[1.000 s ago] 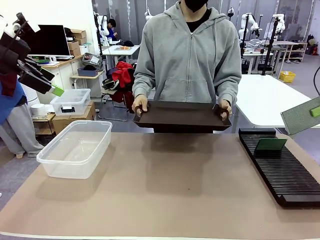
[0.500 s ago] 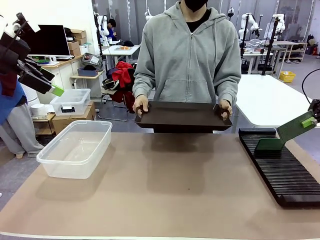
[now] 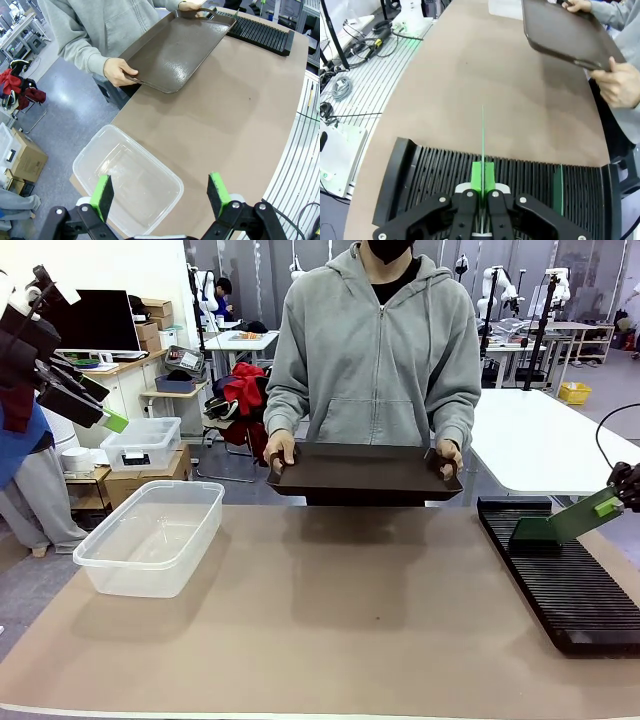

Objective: Sort PCBs into racks and boxes based on the side picked up.
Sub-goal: If the short side of the Blank PCB is picked up, insert it into the PCB Rack ; if the long side is picked up, place it in the Organizing box.

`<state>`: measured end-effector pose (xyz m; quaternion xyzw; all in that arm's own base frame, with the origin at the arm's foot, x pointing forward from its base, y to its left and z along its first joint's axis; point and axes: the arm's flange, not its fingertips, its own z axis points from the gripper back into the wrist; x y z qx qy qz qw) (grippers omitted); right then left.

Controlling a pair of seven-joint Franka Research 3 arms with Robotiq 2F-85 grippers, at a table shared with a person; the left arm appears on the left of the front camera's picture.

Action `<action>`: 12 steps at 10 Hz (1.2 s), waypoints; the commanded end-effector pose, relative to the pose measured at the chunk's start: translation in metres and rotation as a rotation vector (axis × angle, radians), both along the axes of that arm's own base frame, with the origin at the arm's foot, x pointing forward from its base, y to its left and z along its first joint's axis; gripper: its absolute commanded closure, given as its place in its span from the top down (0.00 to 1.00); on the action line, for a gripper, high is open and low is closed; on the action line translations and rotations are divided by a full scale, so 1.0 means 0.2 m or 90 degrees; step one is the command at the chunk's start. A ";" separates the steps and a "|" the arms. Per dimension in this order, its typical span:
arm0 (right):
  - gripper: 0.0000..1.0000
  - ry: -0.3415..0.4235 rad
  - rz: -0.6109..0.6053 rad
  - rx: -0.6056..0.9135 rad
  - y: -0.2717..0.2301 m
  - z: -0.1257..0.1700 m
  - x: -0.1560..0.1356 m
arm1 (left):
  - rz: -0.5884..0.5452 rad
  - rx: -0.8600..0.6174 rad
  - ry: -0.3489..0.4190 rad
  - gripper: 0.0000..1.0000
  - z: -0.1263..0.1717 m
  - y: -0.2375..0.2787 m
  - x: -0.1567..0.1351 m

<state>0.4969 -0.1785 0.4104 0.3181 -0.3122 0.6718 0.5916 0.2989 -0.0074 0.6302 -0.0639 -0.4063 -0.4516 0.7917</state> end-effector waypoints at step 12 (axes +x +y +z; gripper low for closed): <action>0.02 0.015 -0.004 0.015 0.00 -0.12 0.02 | -0.002 0.002 0.006 1.00 -0.01 0.00 0.00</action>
